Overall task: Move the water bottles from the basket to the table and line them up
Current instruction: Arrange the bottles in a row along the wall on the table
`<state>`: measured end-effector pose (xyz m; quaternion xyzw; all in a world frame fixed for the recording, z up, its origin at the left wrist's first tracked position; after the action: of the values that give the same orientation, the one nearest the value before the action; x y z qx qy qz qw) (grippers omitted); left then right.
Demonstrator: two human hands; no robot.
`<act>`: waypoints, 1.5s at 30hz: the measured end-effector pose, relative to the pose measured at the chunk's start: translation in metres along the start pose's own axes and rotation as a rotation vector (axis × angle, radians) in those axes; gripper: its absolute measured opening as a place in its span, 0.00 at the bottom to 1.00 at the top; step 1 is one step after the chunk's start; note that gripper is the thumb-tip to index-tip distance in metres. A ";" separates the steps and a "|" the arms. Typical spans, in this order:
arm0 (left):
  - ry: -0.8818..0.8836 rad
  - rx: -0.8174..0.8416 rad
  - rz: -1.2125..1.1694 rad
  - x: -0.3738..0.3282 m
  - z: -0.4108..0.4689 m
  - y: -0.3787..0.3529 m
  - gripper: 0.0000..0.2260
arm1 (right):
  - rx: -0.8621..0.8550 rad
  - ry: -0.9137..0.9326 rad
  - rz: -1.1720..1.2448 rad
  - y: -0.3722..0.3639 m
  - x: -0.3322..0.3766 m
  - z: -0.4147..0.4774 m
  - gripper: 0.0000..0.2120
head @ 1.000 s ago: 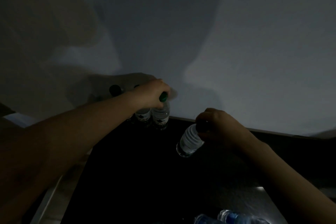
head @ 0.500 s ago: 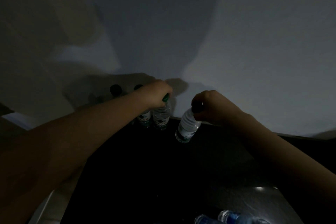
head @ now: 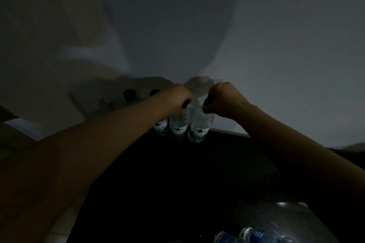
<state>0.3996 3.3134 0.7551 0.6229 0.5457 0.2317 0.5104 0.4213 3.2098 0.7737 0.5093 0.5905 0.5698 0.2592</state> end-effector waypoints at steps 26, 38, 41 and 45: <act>0.025 -0.014 -0.008 -0.003 -0.001 0.003 0.05 | 0.052 -0.106 0.027 -0.014 -0.004 0.000 0.15; 0.045 -0.179 0.046 -0.008 -0.016 -0.001 0.11 | 0.156 -0.055 -0.085 -0.007 -0.014 -0.100 0.20; 0.047 -0.217 0.073 -0.017 -0.031 0.006 0.12 | 0.184 -0.047 -0.077 -0.012 -0.013 -0.135 0.20; 0.001 -0.262 0.047 -0.038 -0.072 0.002 0.12 | 0.154 -0.037 -0.023 -0.017 -0.009 -0.180 0.19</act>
<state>0.3288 3.3063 0.7939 0.5633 0.4961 0.3131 0.5818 0.2597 3.1307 0.7946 0.5314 0.6333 0.5104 0.2367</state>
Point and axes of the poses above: each hand's wrist, its own z-axis towards the middle knuckle, its own y-axis out of the back of the hand, x = y × z, the point moved 8 cm from there along z, towards the middle knuckle, and after that the axes turned 6 degrees about x, right-handed, at the moved point
